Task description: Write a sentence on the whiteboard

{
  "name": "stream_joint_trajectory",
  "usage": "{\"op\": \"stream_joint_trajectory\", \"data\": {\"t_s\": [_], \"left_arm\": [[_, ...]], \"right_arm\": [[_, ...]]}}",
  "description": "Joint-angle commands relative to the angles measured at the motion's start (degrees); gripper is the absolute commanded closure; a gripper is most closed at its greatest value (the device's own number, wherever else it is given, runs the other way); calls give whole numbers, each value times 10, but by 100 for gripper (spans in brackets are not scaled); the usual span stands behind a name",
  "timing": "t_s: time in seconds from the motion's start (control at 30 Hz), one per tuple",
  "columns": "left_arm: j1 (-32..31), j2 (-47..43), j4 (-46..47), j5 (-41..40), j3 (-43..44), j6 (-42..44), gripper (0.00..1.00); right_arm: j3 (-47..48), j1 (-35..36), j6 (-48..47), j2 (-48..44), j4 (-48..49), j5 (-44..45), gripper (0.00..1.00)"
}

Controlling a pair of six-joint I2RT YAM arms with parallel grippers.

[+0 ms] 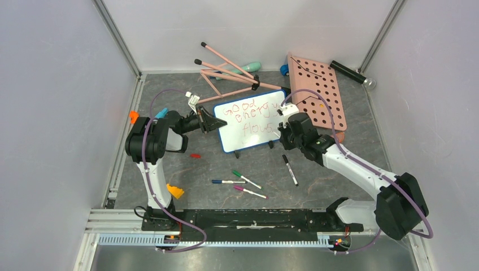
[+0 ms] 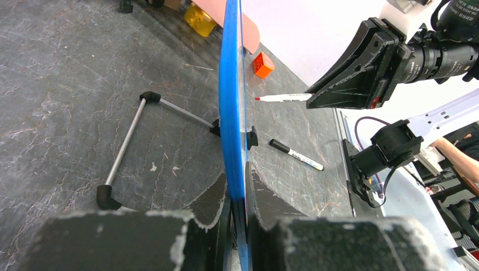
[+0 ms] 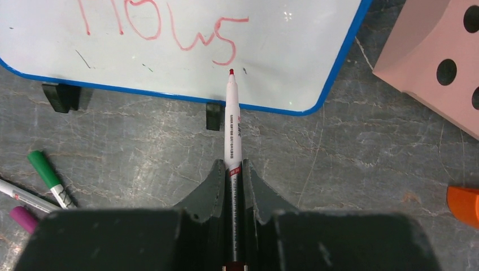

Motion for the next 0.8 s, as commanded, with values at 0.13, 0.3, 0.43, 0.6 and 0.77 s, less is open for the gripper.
{"op": "stream_joint_trajectory", "data": {"t_s": [0.13,0.3,0.43,0.6,0.77], "left_arm": [[-4,4,34,11,8,56,98],[-4,4,34,11,8,57,98],[-4,3,34,12,7,58,98],[-4,3,34,11,6,58,98],[-4,-5,34,-3,-6,65,87]], "right_arm": [[9,-6,-5,8,10,41,100],[32,-8,-6,46,13,50,100],[39,-8,-3,53,11,47,100],[13,-9,-6,12,12,43,100],[-49,-9,-3,-57,33,29,100]]}}
